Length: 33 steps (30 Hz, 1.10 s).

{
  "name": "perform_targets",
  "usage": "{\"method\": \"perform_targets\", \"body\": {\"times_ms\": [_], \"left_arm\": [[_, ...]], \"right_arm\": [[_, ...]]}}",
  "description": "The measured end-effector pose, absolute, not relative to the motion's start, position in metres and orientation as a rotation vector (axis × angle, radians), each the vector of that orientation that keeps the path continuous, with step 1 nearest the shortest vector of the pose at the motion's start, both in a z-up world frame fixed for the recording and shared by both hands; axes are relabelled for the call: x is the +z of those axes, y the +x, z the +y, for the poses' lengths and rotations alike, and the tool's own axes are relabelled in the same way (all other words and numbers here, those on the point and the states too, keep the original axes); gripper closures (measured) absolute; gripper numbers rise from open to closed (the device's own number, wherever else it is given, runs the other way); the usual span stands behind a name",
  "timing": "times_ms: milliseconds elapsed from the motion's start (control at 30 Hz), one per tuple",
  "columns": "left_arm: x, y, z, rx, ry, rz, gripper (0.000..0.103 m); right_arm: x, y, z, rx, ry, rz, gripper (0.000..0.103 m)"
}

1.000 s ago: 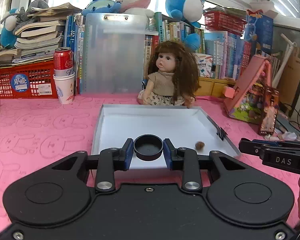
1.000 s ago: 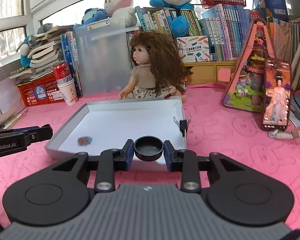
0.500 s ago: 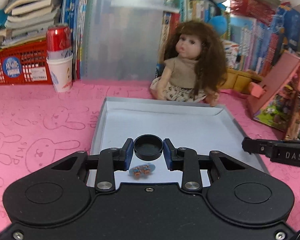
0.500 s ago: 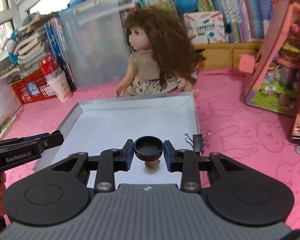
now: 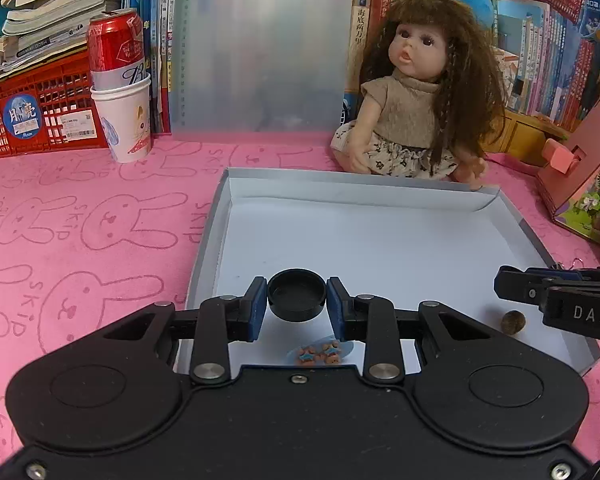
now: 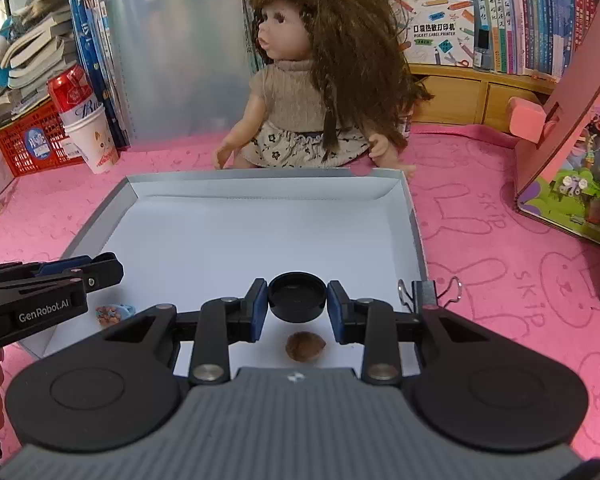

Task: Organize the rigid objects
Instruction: 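Carry both black lids with both tools into the white box, then open both tools to release the black lids inside the box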

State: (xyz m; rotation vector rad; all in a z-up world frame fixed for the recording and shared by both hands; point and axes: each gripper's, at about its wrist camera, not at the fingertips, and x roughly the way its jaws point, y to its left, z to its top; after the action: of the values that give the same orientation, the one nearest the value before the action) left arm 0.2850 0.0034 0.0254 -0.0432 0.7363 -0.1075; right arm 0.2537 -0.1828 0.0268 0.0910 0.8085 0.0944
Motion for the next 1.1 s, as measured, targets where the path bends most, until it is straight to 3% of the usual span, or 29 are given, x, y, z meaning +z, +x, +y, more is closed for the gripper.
{"method": "perform_targets", "body": {"times_ms": [867,967,1000,1033,1100], "left_arm": [[0.012,0.289,-0.002,-0.111,-0.019,0.776,0.073],[0.012,0.289,-0.002,-0.111,-0.028,0.779,0.072],[0.013,0.288,-0.002,-0.112,-0.034,0.78,0.072],[0.014,0.287,-0.001,-0.115,-0.041,0.779,0.069],[0.017,0.285,0.0,-0.121,-0.05,0.774,0.061]], "right_arm": [[0.008,0.26,-0.176,0.095,0.072,0.855,0.066],[0.009,0.259,-0.176,0.097,0.073,0.85,0.062],[0.01,0.259,-0.176,0.096,0.073,0.845,0.055],[0.011,0.259,-0.176,0.093,0.072,0.84,0.049],[0.014,0.256,-0.177,0.096,0.073,0.826,0.047]]}}
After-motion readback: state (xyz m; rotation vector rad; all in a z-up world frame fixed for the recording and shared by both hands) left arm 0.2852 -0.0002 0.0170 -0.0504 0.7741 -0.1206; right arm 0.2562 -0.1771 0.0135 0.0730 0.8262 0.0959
